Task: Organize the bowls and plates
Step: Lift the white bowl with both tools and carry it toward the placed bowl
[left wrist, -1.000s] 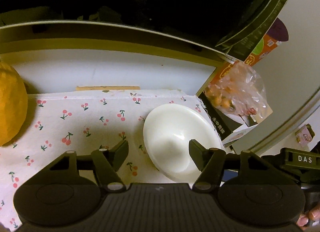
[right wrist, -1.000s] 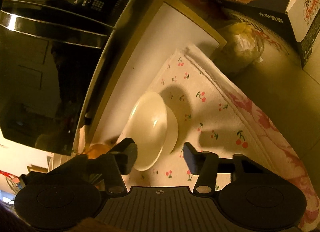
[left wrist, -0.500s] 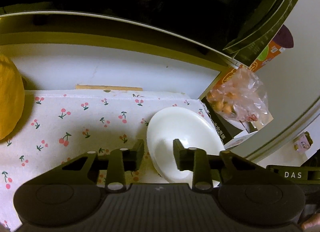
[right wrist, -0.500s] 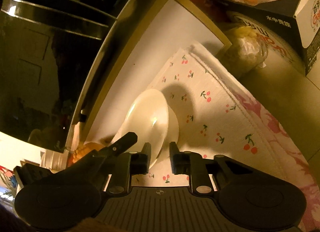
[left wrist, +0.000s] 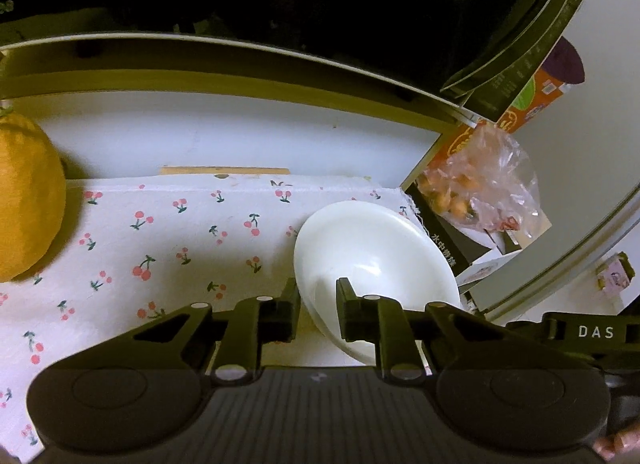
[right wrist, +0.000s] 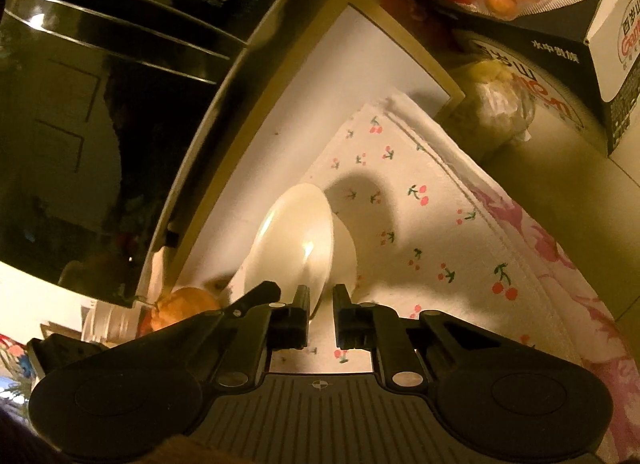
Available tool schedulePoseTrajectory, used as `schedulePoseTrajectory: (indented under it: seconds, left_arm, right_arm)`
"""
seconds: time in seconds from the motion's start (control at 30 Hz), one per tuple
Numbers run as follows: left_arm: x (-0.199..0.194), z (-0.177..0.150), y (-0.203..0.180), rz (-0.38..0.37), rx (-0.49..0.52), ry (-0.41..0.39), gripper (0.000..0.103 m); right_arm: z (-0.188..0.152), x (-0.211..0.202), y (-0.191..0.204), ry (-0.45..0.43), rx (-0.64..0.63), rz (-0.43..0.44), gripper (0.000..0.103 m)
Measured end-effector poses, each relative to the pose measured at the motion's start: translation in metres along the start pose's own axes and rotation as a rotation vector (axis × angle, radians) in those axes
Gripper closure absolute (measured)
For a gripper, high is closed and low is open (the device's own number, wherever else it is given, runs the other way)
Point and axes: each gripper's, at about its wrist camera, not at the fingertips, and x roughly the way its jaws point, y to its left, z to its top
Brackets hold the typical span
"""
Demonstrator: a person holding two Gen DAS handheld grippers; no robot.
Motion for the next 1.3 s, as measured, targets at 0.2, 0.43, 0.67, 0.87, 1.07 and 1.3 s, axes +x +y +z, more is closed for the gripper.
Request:
schedulePoseTrajectory:
  seconds: [0.2,0.43,0.67,0.87,1.07,1.3]
  left_arm:
    - [-0.018,0.001,-0.008,0.023,0.005,0.007,0.086]
    - [-0.047,-0.001,-0.017,0.039,0.016,-0.002,0.087]
    - [-0.083,-0.008,-0.030,0.043,0.033,-0.011,0.086]
    - [-0.111,-0.016,-0.047,0.056,0.068,-0.018,0.086]
    - [-0.135,-0.033,-0.059,0.055,0.073,-0.024,0.086]
    - [-0.153,-0.056,-0.072,0.047,0.060,-0.031,0.086]
  right_arm:
    - [-0.006,-0.013,0.018,0.001,-0.029,-0.003,0.093]
    - [-0.014,-0.039,0.046,-0.009,-0.070,-0.005,0.093]
    - [-0.030,-0.067,0.062,-0.009,-0.079,-0.001,0.093]
    - [-0.047,-0.094,0.074,-0.018,-0.088,0.000,0.093]
    - [-0.065,-0.120,0.081,-0.022,-0.102,0.004,0.093]
    - [-0.084,-0.145,0.077,-0.021,-0.101,0.000,0.093]
